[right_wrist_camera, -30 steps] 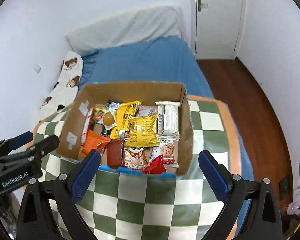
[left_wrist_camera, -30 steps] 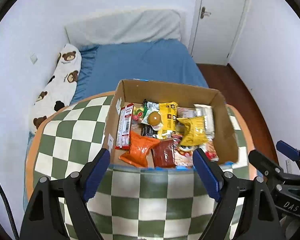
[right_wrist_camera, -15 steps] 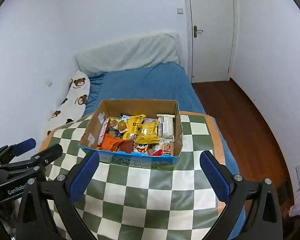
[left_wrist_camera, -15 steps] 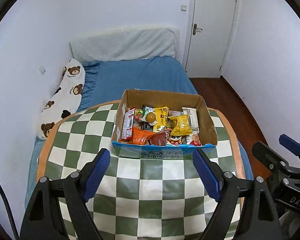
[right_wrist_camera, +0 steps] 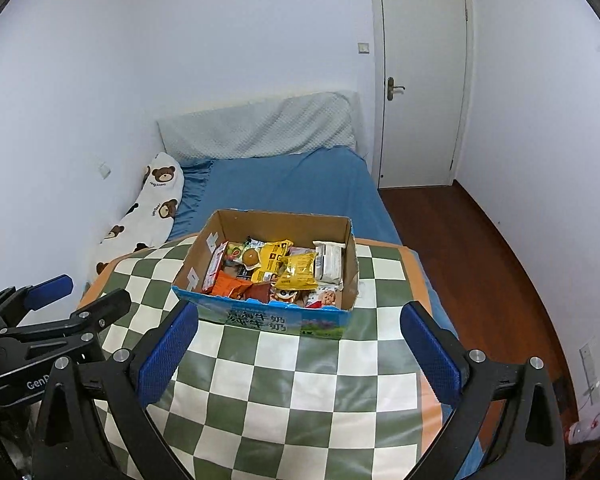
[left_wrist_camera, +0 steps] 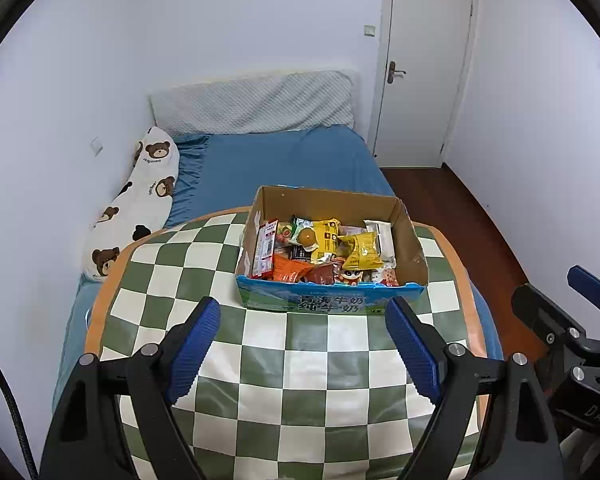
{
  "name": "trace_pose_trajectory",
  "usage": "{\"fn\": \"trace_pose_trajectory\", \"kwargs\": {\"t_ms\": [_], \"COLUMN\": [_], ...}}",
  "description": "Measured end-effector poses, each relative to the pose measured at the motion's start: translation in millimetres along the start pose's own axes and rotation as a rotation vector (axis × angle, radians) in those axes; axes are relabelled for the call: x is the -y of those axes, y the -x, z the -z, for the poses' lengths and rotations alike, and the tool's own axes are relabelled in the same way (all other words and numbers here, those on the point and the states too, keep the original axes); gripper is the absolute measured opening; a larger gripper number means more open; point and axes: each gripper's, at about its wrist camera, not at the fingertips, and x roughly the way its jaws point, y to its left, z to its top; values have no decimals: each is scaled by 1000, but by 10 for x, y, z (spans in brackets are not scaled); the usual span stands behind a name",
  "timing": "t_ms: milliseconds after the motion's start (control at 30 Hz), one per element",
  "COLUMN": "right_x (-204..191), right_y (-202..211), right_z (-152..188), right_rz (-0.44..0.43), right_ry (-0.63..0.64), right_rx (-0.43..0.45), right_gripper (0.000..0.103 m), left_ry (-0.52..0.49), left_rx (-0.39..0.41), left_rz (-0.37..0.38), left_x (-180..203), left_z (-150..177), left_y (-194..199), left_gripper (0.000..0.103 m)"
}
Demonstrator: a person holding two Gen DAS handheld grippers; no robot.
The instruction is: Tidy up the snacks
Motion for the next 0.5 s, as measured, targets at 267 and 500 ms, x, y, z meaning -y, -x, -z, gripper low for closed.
{"fn": "trace_pose_trajectory", "kwargs": {"t_ms": [267, 500], "right_x": [48, 128], "right_y": [-177, -562], "right_z": [-22, -85], "right_rz": [28, 64], "right_ry": [-9, -20], "right_rx": [-1, -21], "right_gripper": [103, 103], "left_ry": [10, 19], "left_rx": [13, 4], "left_rz": [-39, -74], "left_x": [-15, -45], "left_z": [-52, -138], "left_y": [-172, -476], "left_gripper": [88, 102]}}
